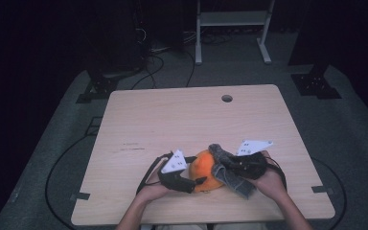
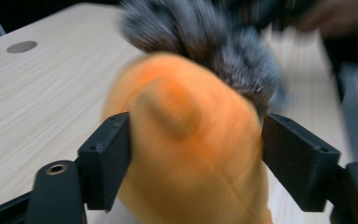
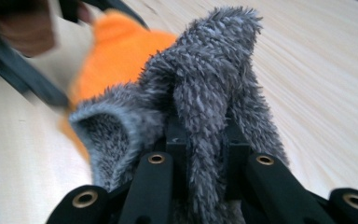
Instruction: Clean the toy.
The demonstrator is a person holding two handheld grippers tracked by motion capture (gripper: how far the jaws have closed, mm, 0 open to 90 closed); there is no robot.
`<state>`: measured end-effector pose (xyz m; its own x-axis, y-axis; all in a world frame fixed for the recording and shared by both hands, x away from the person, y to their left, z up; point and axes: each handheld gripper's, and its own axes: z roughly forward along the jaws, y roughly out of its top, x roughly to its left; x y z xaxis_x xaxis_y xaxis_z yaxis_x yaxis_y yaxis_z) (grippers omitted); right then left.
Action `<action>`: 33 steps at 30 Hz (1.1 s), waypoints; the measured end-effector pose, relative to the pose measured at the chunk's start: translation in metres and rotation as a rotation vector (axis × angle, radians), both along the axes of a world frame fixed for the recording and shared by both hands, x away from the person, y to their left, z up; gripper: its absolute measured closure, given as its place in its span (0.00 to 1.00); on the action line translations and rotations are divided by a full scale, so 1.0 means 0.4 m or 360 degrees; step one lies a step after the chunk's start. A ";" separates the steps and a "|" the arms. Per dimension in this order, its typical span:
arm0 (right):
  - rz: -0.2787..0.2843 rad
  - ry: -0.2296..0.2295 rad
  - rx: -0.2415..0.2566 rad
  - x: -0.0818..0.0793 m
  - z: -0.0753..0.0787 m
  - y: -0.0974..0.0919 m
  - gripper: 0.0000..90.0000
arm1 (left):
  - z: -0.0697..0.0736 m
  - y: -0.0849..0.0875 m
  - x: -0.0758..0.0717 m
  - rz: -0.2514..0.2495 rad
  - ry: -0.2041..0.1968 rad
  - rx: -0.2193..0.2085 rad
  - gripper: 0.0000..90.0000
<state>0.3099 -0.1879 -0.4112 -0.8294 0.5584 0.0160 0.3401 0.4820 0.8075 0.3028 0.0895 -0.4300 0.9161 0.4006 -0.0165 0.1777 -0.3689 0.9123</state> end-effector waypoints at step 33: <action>-0.0076 -0.0078 0.0055 -0.015 -0.014 0.015 0.86 | -0.016 -0.018 0.005 0.0195 -0.0073 0.0069 0.59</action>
